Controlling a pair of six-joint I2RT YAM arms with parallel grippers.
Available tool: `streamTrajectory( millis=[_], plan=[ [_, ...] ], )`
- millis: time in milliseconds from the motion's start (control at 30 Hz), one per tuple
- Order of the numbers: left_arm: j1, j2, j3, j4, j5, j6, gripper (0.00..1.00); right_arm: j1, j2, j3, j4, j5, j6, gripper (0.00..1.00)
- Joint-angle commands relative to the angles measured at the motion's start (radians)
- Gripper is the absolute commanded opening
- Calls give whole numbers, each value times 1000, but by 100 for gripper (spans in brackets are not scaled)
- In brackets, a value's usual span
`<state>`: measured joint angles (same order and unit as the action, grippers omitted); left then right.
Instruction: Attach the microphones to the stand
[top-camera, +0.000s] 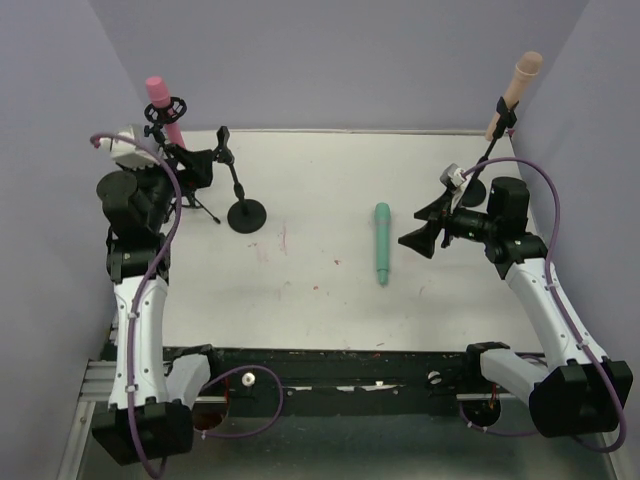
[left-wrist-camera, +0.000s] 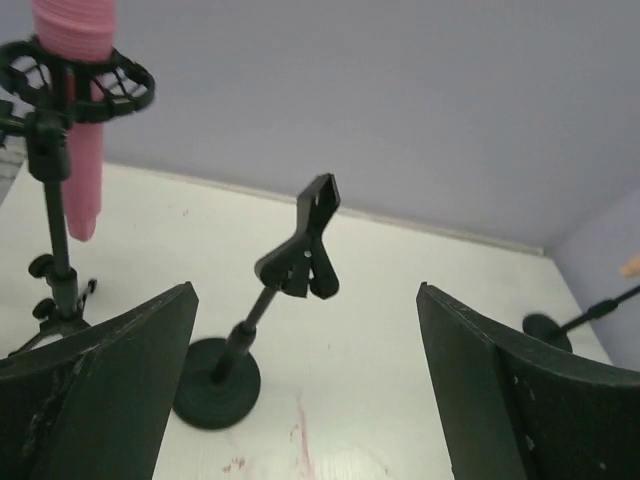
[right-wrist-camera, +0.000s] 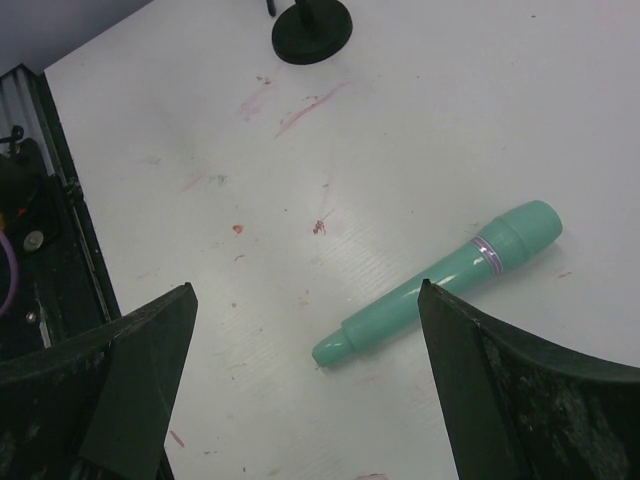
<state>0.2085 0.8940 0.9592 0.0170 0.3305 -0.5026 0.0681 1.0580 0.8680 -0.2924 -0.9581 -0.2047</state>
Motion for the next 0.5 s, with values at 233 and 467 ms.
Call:
streamTrajectory(
  millis=[233,467],
  plan=[
    [-279,433,620,-660,-425,303,95,-5,8,-14,-7,-16,-19,100],
    [-350,609,805,-742,-532,371,85,-5,23,-14,-4,-22,-15,100]
  ],
)
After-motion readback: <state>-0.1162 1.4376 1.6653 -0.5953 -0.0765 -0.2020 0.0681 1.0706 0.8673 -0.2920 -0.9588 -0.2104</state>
